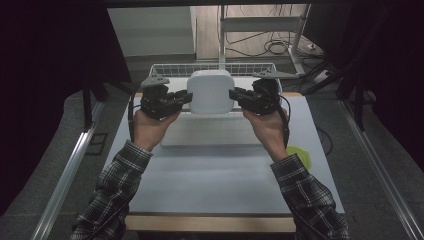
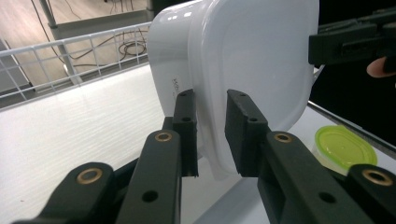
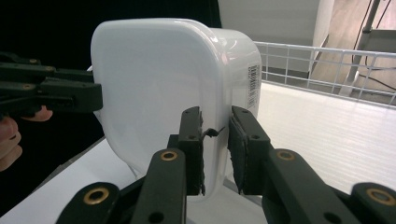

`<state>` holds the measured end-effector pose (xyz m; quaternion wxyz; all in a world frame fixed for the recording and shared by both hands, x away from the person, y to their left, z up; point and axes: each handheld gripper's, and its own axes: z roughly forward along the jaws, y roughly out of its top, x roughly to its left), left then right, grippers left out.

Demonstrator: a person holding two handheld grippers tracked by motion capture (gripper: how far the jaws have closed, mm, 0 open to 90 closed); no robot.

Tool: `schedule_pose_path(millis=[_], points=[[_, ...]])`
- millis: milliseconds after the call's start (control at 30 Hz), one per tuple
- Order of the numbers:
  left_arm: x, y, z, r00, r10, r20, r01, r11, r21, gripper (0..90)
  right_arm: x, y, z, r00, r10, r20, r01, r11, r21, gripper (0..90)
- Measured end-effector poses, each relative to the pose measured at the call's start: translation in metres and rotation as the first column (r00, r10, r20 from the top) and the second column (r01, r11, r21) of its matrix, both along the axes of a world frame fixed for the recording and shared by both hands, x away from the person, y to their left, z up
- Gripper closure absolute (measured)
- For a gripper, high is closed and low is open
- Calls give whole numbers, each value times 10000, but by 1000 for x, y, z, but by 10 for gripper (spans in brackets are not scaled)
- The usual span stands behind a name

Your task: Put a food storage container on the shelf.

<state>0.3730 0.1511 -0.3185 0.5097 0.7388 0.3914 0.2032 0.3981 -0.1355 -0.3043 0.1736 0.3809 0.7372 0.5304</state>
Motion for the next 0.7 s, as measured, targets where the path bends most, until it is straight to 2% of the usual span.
schedule_pose_path(millis=[400,433,700], points=[[8,-3,2,9999,-106,11,106,9999,111,735,11,-2,-3,9997,-114,-197,115,9999,71,732],[8,-4,3,9998,-195,34,194,9998,103,720,13,-2,-3,9997,-125,-186,126,9999,56,706],[11,-5,2,9996,-262,92,261,9995,170,658,14,-1,-5,10000,-38,-43,37,10000,-48,680]])
